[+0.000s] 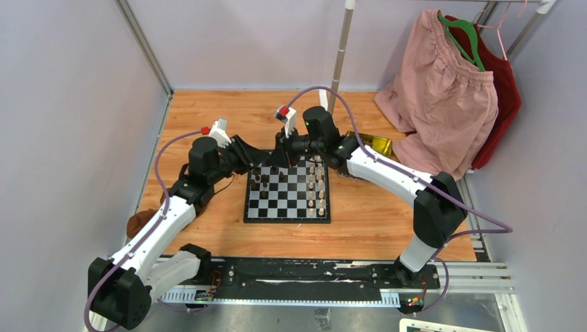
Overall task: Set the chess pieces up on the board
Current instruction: Pick up the chess piece from the storage box.
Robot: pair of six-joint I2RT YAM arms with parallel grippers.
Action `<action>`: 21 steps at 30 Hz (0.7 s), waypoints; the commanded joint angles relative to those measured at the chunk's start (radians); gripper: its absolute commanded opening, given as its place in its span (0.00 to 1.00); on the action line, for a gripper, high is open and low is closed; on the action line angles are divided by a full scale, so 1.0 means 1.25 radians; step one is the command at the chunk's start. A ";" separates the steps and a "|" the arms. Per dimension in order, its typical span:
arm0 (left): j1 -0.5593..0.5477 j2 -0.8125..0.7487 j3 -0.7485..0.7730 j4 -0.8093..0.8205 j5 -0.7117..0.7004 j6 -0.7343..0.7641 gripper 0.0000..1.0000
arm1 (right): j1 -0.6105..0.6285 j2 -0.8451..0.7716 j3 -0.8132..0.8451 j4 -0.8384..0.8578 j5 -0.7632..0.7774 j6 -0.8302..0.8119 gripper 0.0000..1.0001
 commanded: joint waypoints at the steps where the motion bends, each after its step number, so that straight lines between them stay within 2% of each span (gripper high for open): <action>1: -0.004 -0.012 -0.020 -0.025 0.033 0.011 0.29 | 0.006 -0.036 -0.007 0.106 0.045 0.023 0.00; 11: -0.004 -0.013 -0.006 -0.054 0.019 0.042 0.23 | 0.006 -0.034 -0.013 0.112 0.052 0.021 0.00; 21: 0.007 -0.005 0.047 -0.138 0.031 0.107 0.23 | 0.005 -0.032 -0.011 0.075 0.056 -0.026 0.00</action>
